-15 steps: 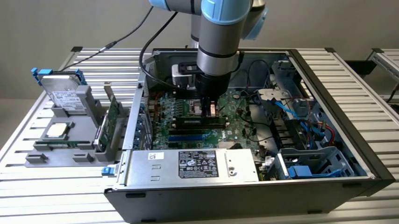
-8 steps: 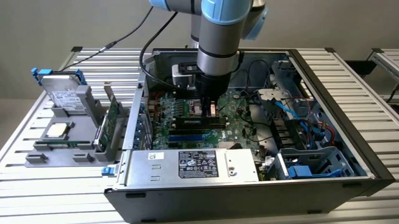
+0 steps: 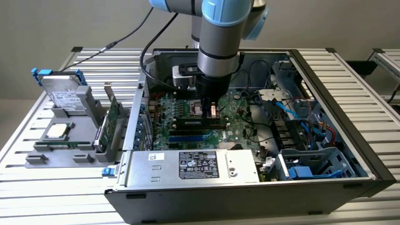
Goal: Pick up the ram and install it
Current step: 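Insert the ram into the slot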
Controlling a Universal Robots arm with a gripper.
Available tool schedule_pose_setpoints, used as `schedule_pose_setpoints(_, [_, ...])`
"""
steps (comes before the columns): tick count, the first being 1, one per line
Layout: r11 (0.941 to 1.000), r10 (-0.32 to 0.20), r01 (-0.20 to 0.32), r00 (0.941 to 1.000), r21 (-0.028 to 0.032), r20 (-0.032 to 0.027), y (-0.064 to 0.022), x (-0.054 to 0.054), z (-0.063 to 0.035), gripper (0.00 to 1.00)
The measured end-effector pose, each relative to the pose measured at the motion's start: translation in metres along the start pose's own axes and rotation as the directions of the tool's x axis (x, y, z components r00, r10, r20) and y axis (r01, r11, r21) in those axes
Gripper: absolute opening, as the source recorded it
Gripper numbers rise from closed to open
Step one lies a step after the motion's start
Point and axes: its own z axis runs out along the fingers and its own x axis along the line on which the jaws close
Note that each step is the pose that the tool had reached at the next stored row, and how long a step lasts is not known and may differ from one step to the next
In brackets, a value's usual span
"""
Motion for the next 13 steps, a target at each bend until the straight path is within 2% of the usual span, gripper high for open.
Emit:
schedule_pose_setpoints(8, [1.0000, 0.000, 0.000, 1.0000, -0.0001, -0.0001, -0.0001, 0.0000, 0.0015, 0.15])
schedule_pose_setpoints(13, [1.0000, 0.000, 0.000, 1.0000, -0.0022, 0.0002, 0.0000, -0.0002, 0.0016, 0.15])
